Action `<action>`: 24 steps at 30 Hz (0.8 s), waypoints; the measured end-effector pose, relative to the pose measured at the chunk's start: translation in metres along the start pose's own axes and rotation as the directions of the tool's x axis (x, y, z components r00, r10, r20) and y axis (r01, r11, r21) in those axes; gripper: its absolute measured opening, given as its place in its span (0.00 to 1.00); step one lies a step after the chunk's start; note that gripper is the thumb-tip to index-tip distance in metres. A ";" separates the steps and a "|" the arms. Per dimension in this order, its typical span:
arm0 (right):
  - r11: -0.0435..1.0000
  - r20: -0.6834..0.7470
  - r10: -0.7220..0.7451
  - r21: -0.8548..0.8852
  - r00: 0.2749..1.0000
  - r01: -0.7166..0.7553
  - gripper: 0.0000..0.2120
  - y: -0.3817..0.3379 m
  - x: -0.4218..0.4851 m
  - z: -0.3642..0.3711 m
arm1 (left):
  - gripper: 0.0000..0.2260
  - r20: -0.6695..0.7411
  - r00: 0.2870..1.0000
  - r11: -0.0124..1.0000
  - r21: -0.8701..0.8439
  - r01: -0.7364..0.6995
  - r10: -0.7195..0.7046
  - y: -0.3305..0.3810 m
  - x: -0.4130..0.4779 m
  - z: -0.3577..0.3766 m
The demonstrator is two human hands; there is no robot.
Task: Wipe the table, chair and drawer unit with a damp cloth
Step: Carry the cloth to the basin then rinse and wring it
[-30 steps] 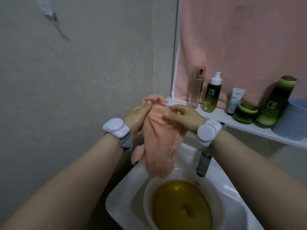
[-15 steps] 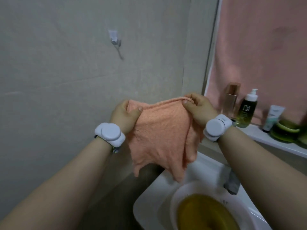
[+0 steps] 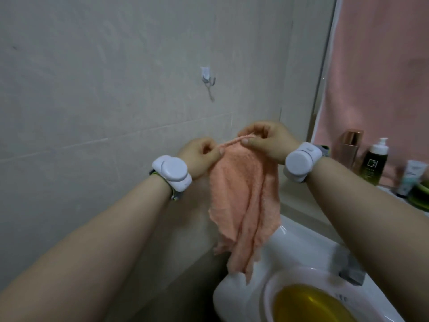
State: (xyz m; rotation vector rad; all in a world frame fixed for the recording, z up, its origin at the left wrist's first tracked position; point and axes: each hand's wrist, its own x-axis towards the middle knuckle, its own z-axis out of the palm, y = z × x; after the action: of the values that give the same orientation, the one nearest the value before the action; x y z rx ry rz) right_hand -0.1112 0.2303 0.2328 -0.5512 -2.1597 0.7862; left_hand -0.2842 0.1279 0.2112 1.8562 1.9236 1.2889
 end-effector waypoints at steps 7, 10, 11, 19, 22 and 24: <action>1.000 -0.131 0.026 -0.010 0.991 -0.027 0.21 0.003 0.010 -0.014 | 0.12 -0.039 0.999 0.923 -0.384 -0.029 0.015 0.006 0.016 -0.030; 0.992 -0.123 0.012 -0.126 0.992 -0.028 0.21 0.000 0.017 -0.018 | 0.13 -0.034 0.993 0.981 -0.155 -0.114 0.110 0.020 0.024 -0.045; 0.984 -0.111 -0.026 -0.178 0.993 0.006 0.21 -0.004 0.022 -0.017 | 0.14 -0.005 0.991 0.989 0.055 -0.135 0.136 0.025 0.029 -0.050; 0.844 -0.076 -0.373 -0.441 0.925 0.304 0.17 -0.032 0.086 -0.029 | 0.13 -0.208 0.952 0.723 0.690 -0.020 0.224 0.065 0.055 -0.076; 0.836 -0.073 -0.400 -0.437 0.914 0.331 0.19 -0.044 0.115 -0.031 | 0.14 -0.310 0.917 0.641 0.763 0.082 0.251 0.078 0.064 -0.082; 0.852 -0.074 -0.395 -0.402 0.916 0.335 0.19 -0.046 0.130 -0.028 | 0.14 -0.328 0.912 0.602 0.789 0.121 0.245 0.081 0.070 -0.084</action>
State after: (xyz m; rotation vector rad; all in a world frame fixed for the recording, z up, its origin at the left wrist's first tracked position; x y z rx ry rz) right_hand -0.1759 0.2848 0.3446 -0.3556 -2.1864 0.1040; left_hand -0.2940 0.1392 0.3461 2.1206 3.0894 0.9118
